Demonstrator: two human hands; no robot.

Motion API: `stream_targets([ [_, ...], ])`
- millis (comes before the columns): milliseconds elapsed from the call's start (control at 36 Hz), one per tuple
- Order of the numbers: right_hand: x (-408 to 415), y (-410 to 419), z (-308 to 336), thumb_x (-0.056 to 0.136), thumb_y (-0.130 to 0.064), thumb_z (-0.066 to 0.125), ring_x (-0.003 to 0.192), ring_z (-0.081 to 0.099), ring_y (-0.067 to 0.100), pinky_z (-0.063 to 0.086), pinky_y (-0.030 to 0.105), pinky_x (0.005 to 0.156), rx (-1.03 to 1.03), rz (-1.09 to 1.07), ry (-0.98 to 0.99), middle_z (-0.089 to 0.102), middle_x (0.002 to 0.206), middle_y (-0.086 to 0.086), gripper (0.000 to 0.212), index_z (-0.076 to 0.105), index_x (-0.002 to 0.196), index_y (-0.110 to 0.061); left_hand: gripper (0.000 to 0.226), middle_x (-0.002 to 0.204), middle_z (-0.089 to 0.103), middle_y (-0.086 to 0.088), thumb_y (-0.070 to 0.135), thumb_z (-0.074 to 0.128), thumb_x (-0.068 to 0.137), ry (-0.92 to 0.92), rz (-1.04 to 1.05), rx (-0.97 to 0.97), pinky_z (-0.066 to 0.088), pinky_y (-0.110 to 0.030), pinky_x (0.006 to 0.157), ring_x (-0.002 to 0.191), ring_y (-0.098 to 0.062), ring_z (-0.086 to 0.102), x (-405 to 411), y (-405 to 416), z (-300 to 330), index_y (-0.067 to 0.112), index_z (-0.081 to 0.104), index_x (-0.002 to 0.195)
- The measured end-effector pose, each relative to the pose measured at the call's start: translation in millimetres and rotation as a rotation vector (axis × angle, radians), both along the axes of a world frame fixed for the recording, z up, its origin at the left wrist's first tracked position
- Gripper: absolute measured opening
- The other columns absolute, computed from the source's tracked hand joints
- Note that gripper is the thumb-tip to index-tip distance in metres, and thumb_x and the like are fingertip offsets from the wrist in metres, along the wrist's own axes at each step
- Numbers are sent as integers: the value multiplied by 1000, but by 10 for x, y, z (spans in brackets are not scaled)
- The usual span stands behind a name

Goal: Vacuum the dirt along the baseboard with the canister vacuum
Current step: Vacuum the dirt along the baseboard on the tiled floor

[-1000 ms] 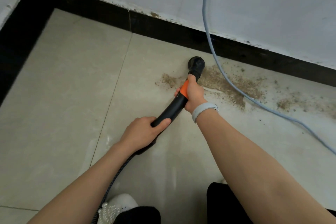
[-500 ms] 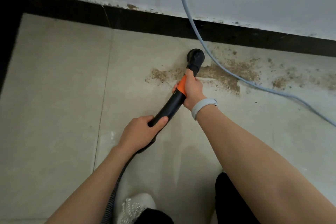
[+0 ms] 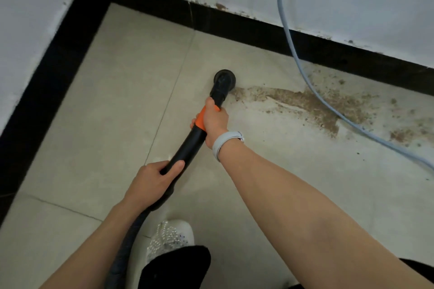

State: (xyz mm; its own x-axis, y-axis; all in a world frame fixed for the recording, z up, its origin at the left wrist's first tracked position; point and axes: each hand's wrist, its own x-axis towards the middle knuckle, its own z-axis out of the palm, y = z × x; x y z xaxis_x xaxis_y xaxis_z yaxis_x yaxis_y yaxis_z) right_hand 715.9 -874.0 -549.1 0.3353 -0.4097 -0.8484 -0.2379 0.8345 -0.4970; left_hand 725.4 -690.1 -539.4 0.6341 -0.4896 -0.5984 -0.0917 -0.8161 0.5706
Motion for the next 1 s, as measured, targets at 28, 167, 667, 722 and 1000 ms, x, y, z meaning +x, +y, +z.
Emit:
stream_targets([
  [28, -34, 11, 15, 96, -27, 50, 44, 48, 20, 48, 28, 48, 9, 17, -2, 46, 59, 7, 19, 45, 86, -13, 49, 53, 63, -5, 54, 54, 89, -1, 5, 7, 44, -28, 55, 46, -11, 56, -45, 17, 27, 14, 59, 60],
  [167, -236, 73, 154, 96, -27, 49, 42, 47, 20, 47, 25, 44, 75, 59, -1, 45, 61, 8, 19, 43, 90, -10, 60, 50, 61, -2, 69, 46, 79, -24, -1, 77, 46, -31, 58, 46, -11, 55, -251, 104, 251, 13, 56, 59],
  [667, -319, -133, 63, 96, -27, 48, 46, 49, 20, 47, 25, 43, 8, 57, -13, 46, 63, 9, 20, 44, 102, -9, 59, 49, 61, -1, 61, 47, 89, -86, -26, 40, 47, -31, 61, 47, -11, 53, -376, -125, 78, 9, 53, 61],
  [722, -324, -138, 51, 96, -27, 49, 46, 49, 20, 46, 23, 41, -1, 50, -11, 46, 64, 9, 20, 44, 101, -9, 58, 47, 60, 1, 61, 47, 89, -96, -31, 30, 45, -29, 59, 47, -10, 54, -381, -141, 68, 11, 52, 60],
  [1000, -594, 273, -36, 95, -29, 50, 45, 49, 19, 48, 26, 46, 31, 58, -3, 46, 63, 7, 20, 45, 98, -10, 62, 55, 65, -6, 61, 48, 85, -46, -9, 15, 47, -30, 58, 46, -11, 56, -678, 298, 63, 2, 59, 68],
])
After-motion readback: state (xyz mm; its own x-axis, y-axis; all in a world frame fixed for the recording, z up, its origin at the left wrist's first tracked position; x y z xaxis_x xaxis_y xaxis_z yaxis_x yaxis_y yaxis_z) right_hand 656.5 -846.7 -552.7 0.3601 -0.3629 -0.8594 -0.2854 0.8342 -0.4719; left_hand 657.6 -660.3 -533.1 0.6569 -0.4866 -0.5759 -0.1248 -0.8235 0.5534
